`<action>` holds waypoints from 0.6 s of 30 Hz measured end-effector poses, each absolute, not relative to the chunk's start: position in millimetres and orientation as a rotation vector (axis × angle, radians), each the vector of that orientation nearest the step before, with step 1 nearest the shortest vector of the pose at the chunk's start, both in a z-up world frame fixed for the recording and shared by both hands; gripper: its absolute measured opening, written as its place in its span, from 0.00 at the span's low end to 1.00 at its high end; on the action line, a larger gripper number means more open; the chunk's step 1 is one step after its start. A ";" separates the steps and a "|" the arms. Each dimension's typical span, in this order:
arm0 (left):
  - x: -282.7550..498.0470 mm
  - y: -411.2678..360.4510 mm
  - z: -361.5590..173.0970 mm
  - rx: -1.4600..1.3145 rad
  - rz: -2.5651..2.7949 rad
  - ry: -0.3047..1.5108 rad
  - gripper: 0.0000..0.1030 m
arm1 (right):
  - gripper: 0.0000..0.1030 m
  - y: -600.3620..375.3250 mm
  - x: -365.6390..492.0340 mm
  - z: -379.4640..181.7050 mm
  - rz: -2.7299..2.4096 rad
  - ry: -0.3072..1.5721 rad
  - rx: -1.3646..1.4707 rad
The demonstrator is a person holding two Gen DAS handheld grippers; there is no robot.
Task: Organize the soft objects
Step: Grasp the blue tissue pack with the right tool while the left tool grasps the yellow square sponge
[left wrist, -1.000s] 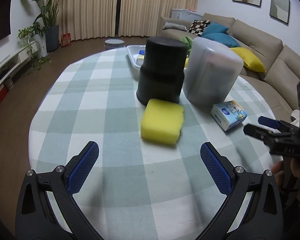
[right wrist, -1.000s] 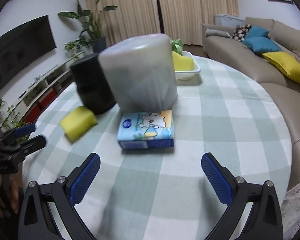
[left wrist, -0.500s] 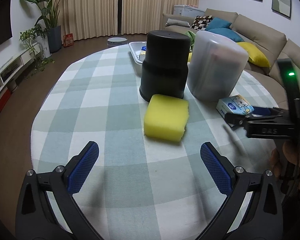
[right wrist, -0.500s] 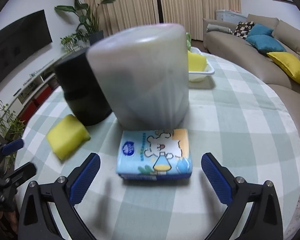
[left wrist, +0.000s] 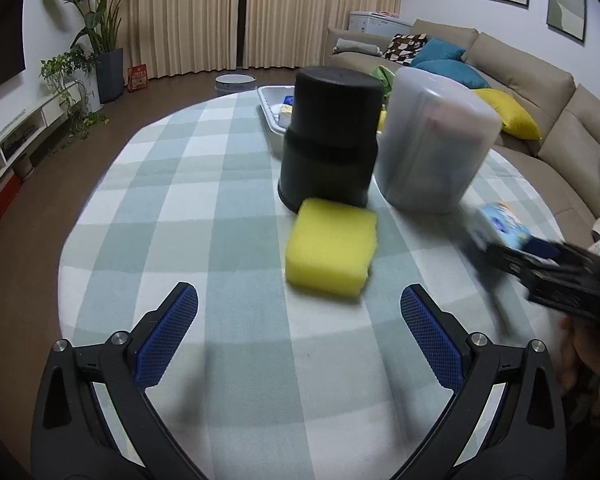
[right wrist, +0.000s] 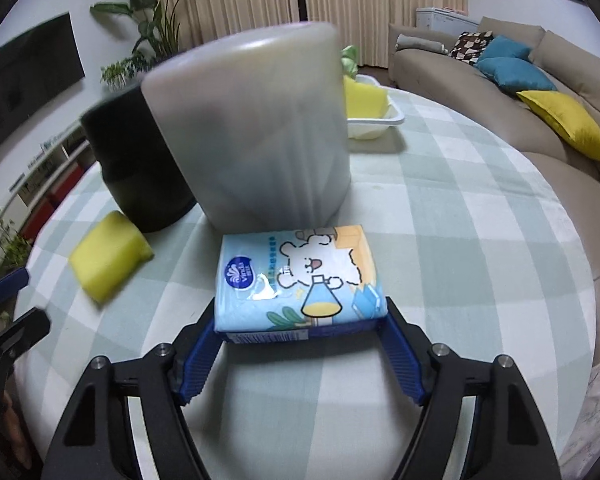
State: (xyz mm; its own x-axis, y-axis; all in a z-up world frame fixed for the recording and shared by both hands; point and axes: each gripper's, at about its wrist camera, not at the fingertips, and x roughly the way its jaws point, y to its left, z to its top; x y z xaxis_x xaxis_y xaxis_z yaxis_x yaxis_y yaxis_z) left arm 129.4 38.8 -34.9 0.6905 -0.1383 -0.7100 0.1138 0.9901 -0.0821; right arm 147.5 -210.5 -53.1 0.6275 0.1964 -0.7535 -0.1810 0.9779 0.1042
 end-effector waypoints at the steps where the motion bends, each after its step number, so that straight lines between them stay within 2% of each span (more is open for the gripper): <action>1: 133.2 37.5 -34.2 -0.031 -0.143 0.801 1.00 | 0.74 -213.4 141.5 -50.3 0.213 0.847 0.037; 8: 157.4 17.2 -44.8 0.065 -0.137 0.873 1.00 | 0.74 -231.6 133.6 -54.5 0.211 0.849 0.132; 18: 183.2 15.9 -60.1 0.060 -0.134 0.944 1.00 | 0.74 -229.1 135.7 -57.4 0.227 0.859 0.139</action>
